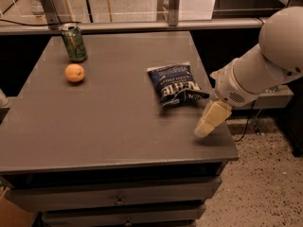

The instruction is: Move blue chip bag near green can

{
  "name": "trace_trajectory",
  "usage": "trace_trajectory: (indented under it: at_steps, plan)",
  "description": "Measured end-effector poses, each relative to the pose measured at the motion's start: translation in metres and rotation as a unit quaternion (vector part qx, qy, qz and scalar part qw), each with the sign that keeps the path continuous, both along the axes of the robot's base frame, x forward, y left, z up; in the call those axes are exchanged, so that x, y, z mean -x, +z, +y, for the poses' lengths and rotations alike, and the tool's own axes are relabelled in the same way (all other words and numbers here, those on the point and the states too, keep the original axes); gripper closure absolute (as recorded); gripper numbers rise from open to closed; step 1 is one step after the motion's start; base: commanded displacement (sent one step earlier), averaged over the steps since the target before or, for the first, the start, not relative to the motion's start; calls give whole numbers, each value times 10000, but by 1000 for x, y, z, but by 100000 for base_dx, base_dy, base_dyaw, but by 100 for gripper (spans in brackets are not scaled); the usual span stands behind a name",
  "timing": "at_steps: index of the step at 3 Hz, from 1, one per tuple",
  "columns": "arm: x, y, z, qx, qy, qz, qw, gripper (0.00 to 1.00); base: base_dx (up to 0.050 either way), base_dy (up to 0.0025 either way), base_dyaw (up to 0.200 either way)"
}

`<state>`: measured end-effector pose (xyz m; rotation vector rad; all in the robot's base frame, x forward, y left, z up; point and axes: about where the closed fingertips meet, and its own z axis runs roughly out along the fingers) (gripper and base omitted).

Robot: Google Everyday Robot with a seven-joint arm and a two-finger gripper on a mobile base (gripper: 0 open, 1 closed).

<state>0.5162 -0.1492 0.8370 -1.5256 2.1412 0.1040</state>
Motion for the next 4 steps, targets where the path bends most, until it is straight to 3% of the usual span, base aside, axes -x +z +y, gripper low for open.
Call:
trace_trajectory:
  at_steps: [2, 3, 4]
  plan:
    - [-40, 3, 4, -351, -91, -498, 9981, 0, 0, 0, 0]
    - [-60, -8, 9, -491, -194, -472, 9975, 0, 0, 0, 0]
    - [-79, -13, 16, -610, -272, -497, 9965, 18, 0, 0, 0]
